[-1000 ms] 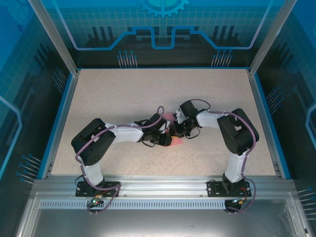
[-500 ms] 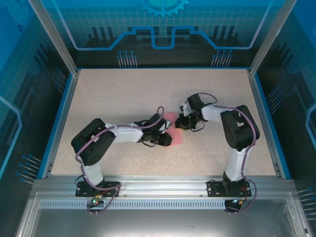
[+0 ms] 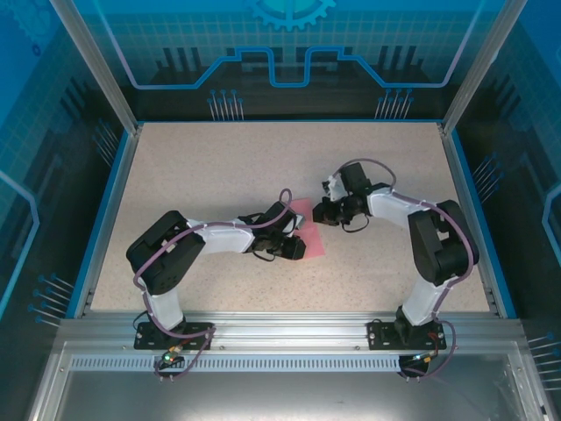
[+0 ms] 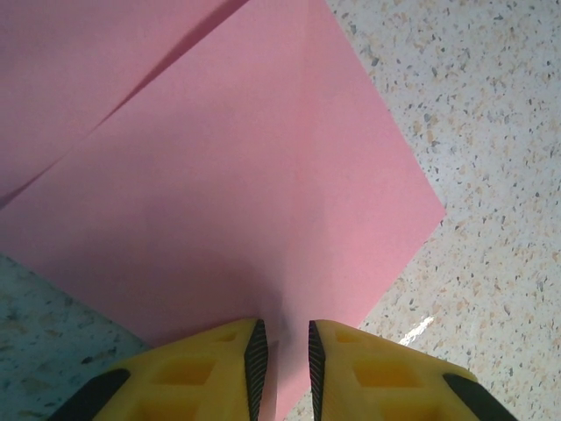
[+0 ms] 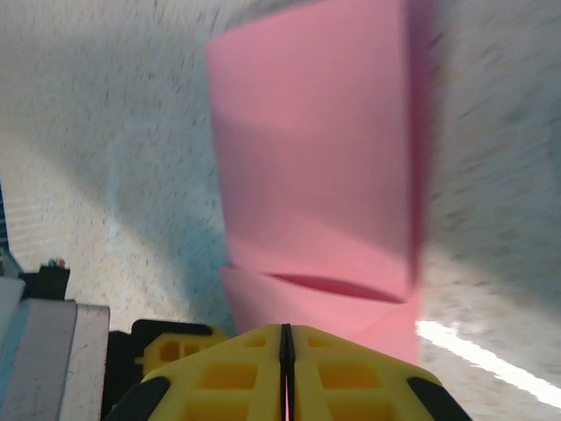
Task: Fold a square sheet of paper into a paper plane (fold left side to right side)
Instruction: Fold the triangle a second time at the center of the table.
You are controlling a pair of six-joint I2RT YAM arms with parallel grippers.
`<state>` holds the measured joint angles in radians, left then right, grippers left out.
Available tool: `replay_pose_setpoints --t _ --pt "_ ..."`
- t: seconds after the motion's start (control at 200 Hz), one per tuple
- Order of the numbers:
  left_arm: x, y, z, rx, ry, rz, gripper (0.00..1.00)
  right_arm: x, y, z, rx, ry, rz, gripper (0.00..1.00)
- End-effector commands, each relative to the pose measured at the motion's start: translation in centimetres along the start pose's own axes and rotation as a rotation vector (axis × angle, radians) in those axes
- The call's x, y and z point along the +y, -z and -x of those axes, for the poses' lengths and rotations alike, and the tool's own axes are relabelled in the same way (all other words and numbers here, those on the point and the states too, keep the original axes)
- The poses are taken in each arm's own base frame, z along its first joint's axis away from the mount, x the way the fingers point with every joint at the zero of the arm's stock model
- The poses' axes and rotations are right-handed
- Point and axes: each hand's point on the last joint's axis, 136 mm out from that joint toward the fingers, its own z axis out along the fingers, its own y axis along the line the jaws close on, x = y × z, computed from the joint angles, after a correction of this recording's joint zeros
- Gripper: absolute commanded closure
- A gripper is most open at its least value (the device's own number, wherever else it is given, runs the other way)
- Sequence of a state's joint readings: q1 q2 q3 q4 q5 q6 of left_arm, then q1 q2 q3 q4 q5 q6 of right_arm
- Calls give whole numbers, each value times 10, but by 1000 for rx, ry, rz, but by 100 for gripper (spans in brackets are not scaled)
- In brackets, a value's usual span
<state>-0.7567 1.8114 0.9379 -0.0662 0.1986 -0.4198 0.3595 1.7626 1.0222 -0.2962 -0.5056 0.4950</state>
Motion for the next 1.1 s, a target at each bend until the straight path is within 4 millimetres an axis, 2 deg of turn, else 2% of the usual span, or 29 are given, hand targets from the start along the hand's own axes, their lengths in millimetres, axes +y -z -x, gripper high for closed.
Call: replay_pose_setpoints --t 0.0,0.165,0.32,0.485,0.635,0.72,0.9,1.095 --pt "21 -3 -23 86 28 97 74 6 -21 -17 61 -37 36 90" --pt "14 1 -15 70 14 84 74 -10 -41 -15 97 -69 -16 90" --pt "-2 13 0 29 -10 42 70 -33 -47 -24 138 -112 -104 90" --pt "-23 26 19 -19 -44 -24 69 -38 -48 -31 154 -117 -113 90" --pt "-35 27 28 -28 -67 -67 69 -38 -48 -31 155 -113 -113 90" --pt "-34 22 31 -22 -66 -79 70 -37 -47 -31 154 -112 -112 90" --pt "-19 6 29 2 -33 -69 71 -38 -47 -33 160 -113 -116 90" --pt "-7 -4 15 41 -14 -50 72 -40 -47 -34 162 -114 -123 90"
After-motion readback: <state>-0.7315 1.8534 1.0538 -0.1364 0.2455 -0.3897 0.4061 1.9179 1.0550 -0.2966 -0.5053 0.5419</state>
